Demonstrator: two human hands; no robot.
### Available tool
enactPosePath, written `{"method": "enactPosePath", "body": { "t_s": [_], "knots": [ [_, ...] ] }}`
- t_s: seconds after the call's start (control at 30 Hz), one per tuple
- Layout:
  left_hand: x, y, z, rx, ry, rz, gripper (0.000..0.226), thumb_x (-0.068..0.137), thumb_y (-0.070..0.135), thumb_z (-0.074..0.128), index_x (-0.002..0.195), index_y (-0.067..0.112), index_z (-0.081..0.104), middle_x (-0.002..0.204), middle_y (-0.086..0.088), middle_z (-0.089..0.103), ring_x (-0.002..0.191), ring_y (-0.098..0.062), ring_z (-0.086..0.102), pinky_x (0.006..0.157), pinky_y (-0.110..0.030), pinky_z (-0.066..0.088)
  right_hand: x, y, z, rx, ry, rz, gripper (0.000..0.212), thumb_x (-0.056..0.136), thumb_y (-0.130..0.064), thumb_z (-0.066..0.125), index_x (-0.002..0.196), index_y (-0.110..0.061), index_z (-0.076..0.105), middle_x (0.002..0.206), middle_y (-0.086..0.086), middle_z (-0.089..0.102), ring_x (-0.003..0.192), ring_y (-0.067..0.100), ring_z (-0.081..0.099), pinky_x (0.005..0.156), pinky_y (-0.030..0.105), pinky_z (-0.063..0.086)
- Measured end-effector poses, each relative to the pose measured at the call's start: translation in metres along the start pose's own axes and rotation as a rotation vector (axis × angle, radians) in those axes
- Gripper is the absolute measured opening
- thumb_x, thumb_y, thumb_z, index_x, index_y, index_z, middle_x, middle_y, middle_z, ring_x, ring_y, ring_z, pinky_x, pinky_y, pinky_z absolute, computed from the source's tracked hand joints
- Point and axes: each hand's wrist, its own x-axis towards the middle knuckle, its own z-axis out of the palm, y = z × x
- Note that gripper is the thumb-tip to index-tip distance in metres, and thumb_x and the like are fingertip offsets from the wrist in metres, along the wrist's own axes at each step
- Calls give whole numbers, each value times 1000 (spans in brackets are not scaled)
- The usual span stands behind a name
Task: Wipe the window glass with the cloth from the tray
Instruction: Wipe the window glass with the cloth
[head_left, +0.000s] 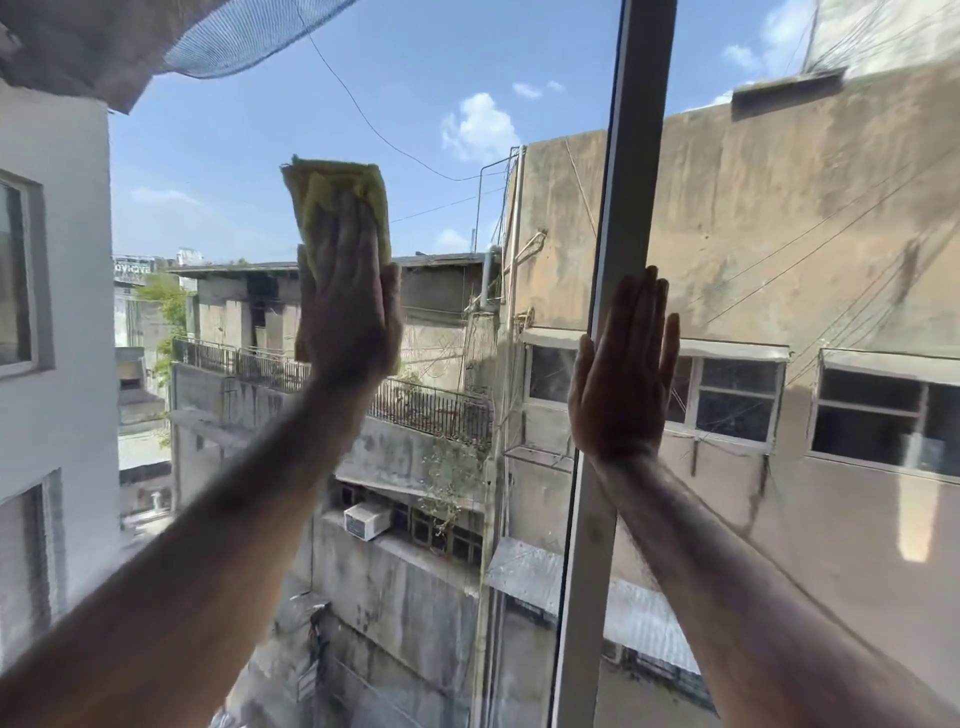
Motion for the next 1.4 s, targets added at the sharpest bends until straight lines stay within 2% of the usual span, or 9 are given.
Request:
{"method": "enactPosePath", "body": {
  "t_s": [0.07, 0.23, 0.5, 0.57, 0.73, 1.0, 1.17, 1.27, 1.4],
  "knots": [
    [-25, 36, 12, -30, -28, 130, 63, 111, 30, 38, 167, 18, 12, 176, -6, 15, 164, -26, 9, 132, -53, 21, 0, 0, 0, -12, 2, 1, 65, 113, -27, 36, 168, -2, 14, 178, 18, 11, 167, 29, 11, 135, 53, 17],
    [-118, 7, 10, 164, -328, 979, 65, 109, 36, 40, 166, 22, 12, 177, -4, 11, 164, -27, 13, 132, -52, 22, -1, -2, -5, -45, -1, 0, 64, 111, -26, 37, 168, -2, 18, 177, 19, 15, 166, 31, 14, 134, 53, 20],
    [-39, -4, -8, -12, 63, -179, 59, 112, 28, 32, 165, 10, 15, 175, -11, 18, 163, -32, 14, 132, -54, 20, -2, 0, -1, -21, 18, -14, 63, 113, -26, 37, 167, -1, 18, 178, 19, 15, 167, 30, 14, 134, 54, 20],
    [-41, 35, 4, -39, 39, -98, 59, 112, 27, 37, 165, 10, 18, 175, -11, 18, 163, -33, 13, 132, -53, 19, -3, -1, -1, -28, 15, -11, 64, 113, -27, 36, 168, -2, 17, 178, 18, 14, 167, 30, 14, 134, 53, 19],
    [-118, 28, 15, 56, -284, 730, 63, 110, 24, 45, 166, 19, 16, 176, -5, 13, 164, -27, 13, 129, -54, 28, -2, -1, -2, -37, -12, -7, 66, 111, -27, 38, 169, -4, 14, 178, 17, 13, 167, 29, 12, 134, 53, 18],
    [-35, -10, -21, -48, 73, -309, 58, 112, 30, 30, 164, 6, 20, 174, -14, 21, 163, -32, 16, 130, -55, 23, -3, 1, 0, -16, 0, -17, 65, 113, -27, 35, 168, -3, 12, 178, 18, 12, 167, 30, 12, 136, 51, 15],
    [-81, 57, 13, -41, -108, 420, 54, 111, 24, 42, 163, 13, 29, 173, -10, 27, 163, -29, 17, 129, -53, 27, -3, 2, -1, -25, -11, -23, 65, 113, -29, 33, 169, -3, 10, 178, 19, 10, 167, 30, 10, 136, 52, 14],
    [-120, 4, 1, 21, -297, 760, 56, 111, 23, 45, 164, 17, 28, 173, -6, 26, 162, -26, 21, 126, -55, 33, -3, 1, -4, -30, -22, -20, 66, 113, -30, 32, 169, -3, 9, 178, 19, 10, 167, 30, 10, 135, 53, 16],
    [-122, -82, -33, 25, -226, 423, 55, 110, 18, 43, 162, 7, 30, 171, -16, 29, 161, -34, 24, 125, -61, 32, -2, 0, -6, -4, -9, -19, 64, 113, -28, 32, 168, -2, 11, 178, 19, 11, 167, 30, 11, 135, 54, 16]
  ]
}}
